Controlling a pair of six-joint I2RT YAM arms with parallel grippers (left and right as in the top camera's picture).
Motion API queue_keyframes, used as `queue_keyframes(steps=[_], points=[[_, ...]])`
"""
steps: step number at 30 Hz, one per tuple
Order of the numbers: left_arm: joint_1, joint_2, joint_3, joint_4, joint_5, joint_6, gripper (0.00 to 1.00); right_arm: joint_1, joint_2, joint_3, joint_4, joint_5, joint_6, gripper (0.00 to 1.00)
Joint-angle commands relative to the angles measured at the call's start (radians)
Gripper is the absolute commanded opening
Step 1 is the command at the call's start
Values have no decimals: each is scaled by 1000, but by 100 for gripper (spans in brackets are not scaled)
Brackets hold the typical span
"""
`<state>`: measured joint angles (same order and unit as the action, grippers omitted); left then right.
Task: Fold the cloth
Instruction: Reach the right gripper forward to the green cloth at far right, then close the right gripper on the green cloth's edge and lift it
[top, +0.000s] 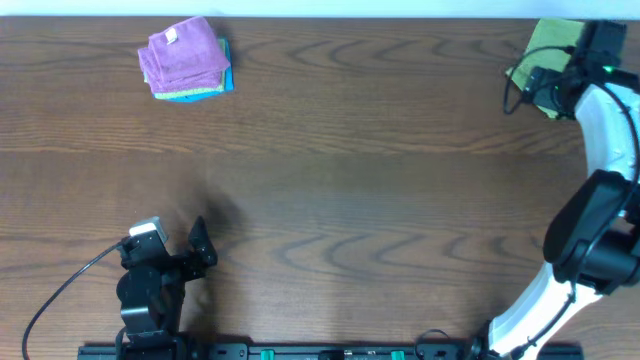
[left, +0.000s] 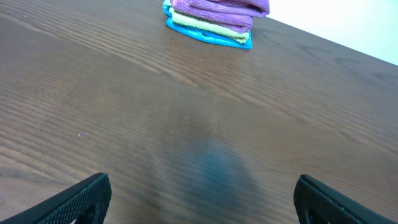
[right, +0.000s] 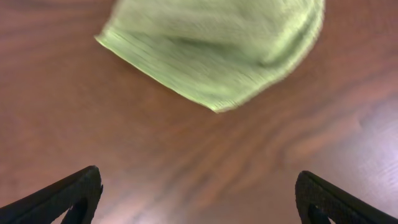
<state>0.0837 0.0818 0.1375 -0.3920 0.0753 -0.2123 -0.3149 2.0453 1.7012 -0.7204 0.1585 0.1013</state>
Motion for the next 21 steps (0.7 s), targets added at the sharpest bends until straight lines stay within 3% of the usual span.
queue_keyframes(steps=[1,10,21], points=[[-2,-8,-20,-3,3,-1,95,1,-4,23,-15,8,-9,99],[-2,-8,-20,-3,3,-1,95,21,17,11,83,-40,-40,87],[-2,-8,-20,-3,3,-1,95,14,187,64,175,3,-25,79]])
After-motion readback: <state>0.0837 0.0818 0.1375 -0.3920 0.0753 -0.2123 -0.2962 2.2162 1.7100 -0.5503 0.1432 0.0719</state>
